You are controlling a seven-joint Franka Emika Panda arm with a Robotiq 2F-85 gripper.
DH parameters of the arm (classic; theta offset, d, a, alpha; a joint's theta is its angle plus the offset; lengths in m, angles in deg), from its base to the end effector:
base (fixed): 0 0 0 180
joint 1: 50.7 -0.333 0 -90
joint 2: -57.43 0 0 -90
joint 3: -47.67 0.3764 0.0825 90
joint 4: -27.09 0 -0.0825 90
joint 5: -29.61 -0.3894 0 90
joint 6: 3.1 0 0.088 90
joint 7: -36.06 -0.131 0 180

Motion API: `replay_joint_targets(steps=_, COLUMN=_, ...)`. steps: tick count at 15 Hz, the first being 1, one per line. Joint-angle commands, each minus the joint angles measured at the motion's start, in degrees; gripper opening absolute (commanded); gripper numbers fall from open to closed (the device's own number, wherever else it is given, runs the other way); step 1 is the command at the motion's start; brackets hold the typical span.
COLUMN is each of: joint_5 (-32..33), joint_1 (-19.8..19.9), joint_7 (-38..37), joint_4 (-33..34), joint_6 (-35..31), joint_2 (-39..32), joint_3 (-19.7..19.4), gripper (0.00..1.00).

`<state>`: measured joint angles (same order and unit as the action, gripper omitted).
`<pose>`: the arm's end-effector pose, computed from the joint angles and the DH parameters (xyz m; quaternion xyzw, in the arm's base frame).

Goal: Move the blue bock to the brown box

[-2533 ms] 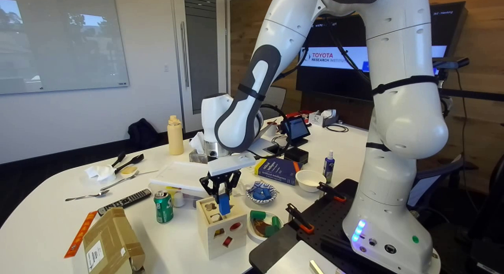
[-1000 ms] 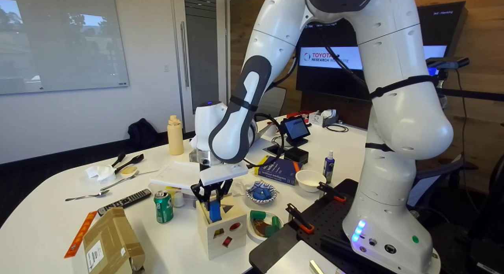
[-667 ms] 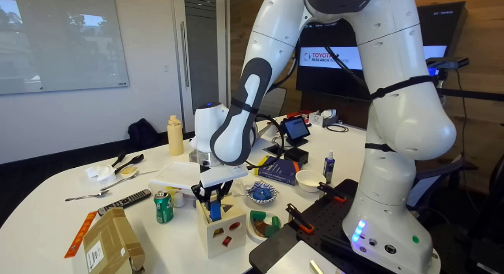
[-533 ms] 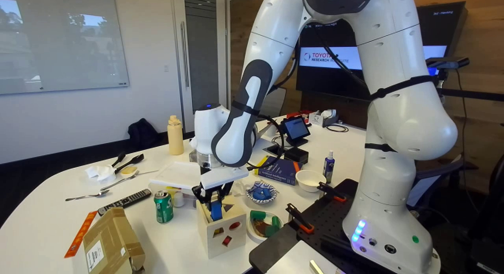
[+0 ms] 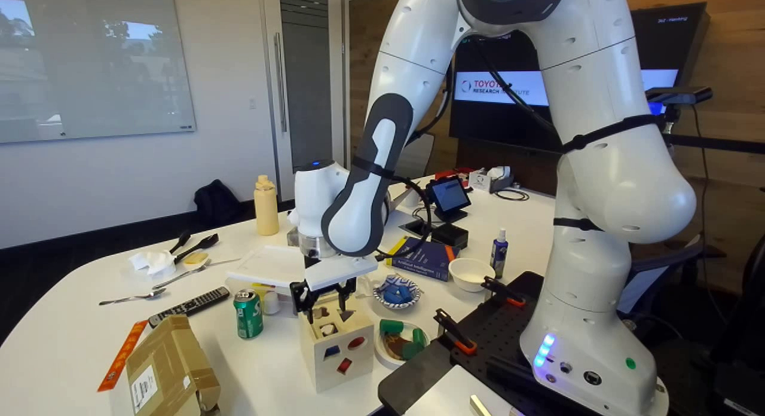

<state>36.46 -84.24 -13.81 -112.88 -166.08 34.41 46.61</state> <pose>0.4221 0.2747 0.1678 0.9954 -0.0937 0.0137 0.0160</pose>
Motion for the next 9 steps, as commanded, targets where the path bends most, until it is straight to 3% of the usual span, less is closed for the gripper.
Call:
replay_joint_targets(steps=1, joint_5=0.47, joint_1=-0.36, joint_7=-1.25, joint_4=0.19, joint_6=-0.64, joint_2=0.57, joint_3=-0.41, gripper=1.0)
replay_joint_targets(steps=9, joint_5=-0.66, joint_1=1.9, joint_7=-0.1, joint_4=-0.37, joint_6=-0.25, joint_2=2.86, joint_3=0.5, gripper=1.0)
